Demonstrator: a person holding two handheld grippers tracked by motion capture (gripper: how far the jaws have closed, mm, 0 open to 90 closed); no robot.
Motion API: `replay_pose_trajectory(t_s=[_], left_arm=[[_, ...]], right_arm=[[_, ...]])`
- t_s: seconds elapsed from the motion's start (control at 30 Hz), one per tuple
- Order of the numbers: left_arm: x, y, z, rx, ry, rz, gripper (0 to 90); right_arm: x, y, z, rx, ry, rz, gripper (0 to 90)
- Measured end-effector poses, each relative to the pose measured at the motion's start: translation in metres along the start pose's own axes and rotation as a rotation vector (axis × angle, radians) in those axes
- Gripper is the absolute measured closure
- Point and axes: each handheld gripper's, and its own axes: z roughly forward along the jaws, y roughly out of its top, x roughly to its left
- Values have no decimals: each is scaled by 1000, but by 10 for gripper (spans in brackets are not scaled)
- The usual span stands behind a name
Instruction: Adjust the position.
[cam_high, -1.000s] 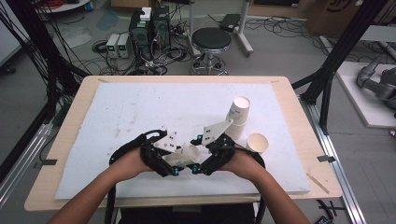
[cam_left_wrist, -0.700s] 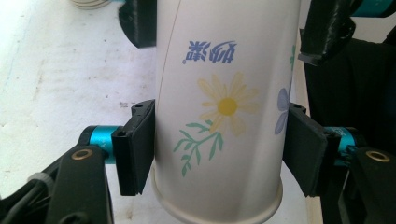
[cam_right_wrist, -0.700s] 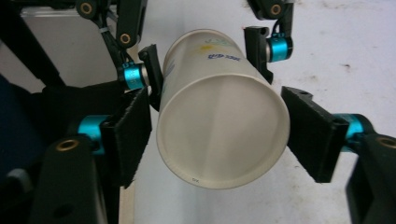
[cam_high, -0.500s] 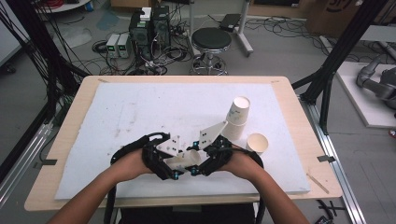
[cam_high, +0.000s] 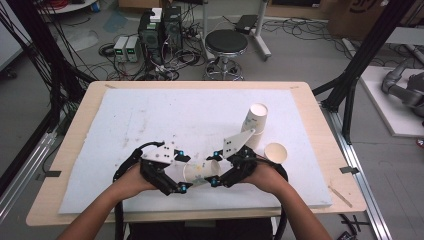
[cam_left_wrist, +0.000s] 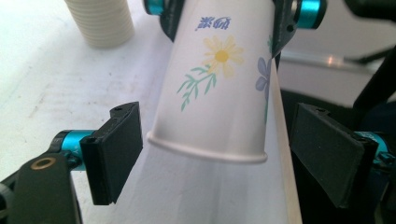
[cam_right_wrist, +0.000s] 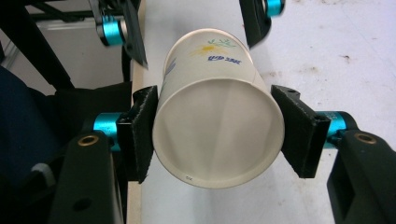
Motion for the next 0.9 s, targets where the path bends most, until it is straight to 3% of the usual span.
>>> replay_pose_trajectory(t_s=[0.23, 0.5, 0.8, 0.9], left_arm=[[0, -12, -6, -171, 33, -80, 174], [0, -15, -4, -255, 36, -102, 174], [0, -15, -5, -299, 40, -120, 174], [0, -16, -6, -312, 42, -130, 174]], right_arm=[[2, -15, -9, -69, -17, 27, 366], [5, -32, -16, -171, -49, 37, 366], [9, -46, -19, -277, -55, 40, 366], [9, -49, -20, -288, -54, 43, 366]])
